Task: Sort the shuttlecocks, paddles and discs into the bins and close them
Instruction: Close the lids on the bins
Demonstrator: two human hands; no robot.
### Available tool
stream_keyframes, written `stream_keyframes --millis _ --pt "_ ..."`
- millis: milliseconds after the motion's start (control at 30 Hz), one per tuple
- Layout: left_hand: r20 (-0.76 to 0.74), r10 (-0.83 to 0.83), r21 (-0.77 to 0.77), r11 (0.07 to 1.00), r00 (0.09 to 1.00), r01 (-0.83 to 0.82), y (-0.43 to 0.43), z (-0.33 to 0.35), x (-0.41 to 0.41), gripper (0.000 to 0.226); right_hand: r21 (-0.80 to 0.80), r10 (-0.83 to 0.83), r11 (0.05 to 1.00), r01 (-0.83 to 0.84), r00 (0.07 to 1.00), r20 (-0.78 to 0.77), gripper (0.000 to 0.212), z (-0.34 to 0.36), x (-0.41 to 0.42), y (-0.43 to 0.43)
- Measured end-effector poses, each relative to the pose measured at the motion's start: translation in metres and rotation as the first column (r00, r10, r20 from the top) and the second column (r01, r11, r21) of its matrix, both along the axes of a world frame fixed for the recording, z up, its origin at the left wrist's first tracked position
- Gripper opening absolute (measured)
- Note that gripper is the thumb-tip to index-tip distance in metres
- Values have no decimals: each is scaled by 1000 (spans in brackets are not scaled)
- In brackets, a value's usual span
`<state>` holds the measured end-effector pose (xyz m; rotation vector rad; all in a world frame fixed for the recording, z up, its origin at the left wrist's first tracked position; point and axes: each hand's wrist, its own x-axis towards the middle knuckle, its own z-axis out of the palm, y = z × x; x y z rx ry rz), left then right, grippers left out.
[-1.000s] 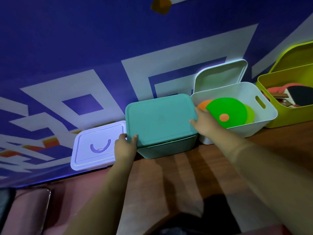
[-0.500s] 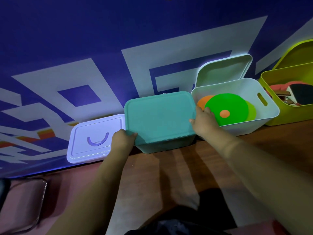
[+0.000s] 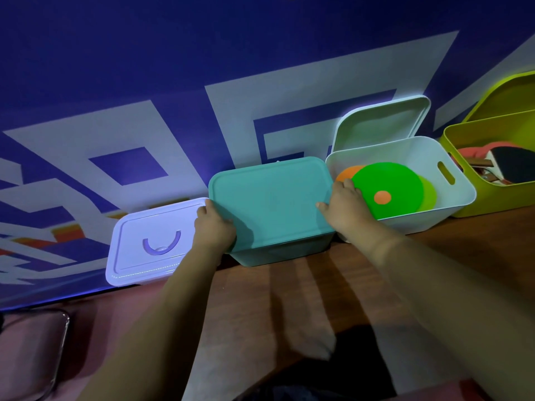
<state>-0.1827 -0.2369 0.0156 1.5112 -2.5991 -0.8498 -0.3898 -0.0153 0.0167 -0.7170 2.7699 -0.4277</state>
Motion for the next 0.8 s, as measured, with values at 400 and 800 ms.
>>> stream_keyframes --millis 400,800 --pt "77 53 94 994 996 -61 -20 -2 -15 62 72 246 969 -238 959 -139 83 23 -27 -43" --pt "-156 127 136 985 980 -106 2 -11 -9 54 109 453 889 -445 889 -64 79 22 -38 -119"
